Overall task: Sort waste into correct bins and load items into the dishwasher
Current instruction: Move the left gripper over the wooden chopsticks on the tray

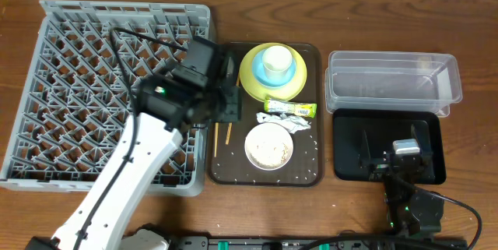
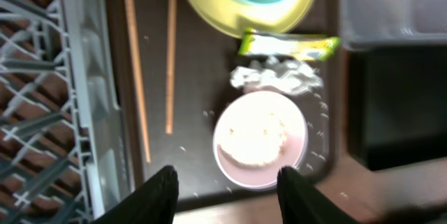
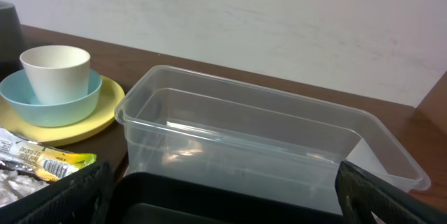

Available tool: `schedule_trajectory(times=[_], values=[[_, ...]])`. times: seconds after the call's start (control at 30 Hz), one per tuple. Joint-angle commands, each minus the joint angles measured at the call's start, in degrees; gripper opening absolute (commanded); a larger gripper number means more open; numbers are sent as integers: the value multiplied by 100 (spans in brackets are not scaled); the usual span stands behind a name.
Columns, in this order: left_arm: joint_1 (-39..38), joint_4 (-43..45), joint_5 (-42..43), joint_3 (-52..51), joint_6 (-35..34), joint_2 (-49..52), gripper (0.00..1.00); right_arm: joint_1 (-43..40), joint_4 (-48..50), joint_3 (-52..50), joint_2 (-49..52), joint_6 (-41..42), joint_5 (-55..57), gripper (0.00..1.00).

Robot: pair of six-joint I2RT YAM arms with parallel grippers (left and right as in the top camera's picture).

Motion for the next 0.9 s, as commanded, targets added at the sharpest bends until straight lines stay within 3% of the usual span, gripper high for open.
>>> schedule_trajectory(times=[0.0, 0.23, 0.37, 0.6, 0.7, 0.87], values=[[-201, 343, -1091, -350, -229, 111, 47, 39, -26, -11, -31, -61, -7, 99], [-229, 1078, -1412, -1113, -227, 363, 46, 39, -24, -11, -31, -63, -7, 99], [-229, 1502, -1432, -1392, -221, 649, 35, 39, -24, -11, -31, -61, -7, 99], [-251, 1502, -1427, -1403, -223, 1038, 29, 39, -24, -11, -31, -61, -7, 99], [-251, 1556, -1427, -1403, -223, 1040, 9, 39, -24, -11, -31, -63, -7, 99], [-251, 1965, -1429, -1552, -13, 1043, 8, 39, -24, -11, -31, -61, -7, 99]])
